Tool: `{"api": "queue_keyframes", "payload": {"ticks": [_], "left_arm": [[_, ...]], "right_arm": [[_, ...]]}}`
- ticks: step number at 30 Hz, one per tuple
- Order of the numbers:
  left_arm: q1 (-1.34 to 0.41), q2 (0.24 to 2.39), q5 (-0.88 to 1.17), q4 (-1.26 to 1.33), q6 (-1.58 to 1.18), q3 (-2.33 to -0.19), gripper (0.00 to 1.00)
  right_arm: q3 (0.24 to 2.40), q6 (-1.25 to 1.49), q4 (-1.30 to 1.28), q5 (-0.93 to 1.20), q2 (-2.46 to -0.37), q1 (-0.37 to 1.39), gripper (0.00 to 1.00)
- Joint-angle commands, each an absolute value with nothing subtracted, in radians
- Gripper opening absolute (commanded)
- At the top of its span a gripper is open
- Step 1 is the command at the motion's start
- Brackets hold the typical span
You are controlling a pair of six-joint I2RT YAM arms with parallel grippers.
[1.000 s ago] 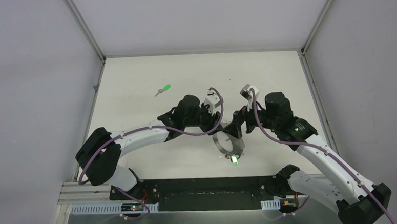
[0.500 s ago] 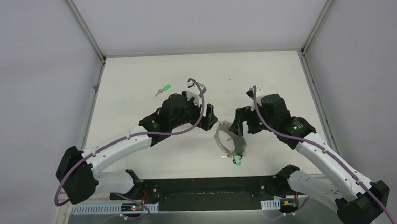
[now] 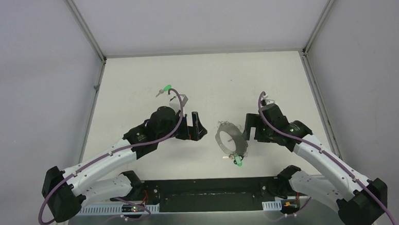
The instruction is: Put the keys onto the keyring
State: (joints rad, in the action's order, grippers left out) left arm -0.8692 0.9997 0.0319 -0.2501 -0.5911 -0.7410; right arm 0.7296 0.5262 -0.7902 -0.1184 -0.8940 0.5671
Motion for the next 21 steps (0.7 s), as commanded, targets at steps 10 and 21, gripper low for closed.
{"api": "queue_keyframes", "payload": {"ticks": [10, 21], "left_arm": [[-0.769, 1.329, 0.237, -0.169, -0.631, -0.936, 0.99], [-0.715, 1.616, 0.459, 0.41, -0.878, -0.694, 0.95]], "right_arm": [[0.703, 0.571, -0.641, 0.095, -1.118, 0.532, 1.0], [0.833, 0.527, -0.557, 0.293, -1.468, 0.516, 0.98]]}}
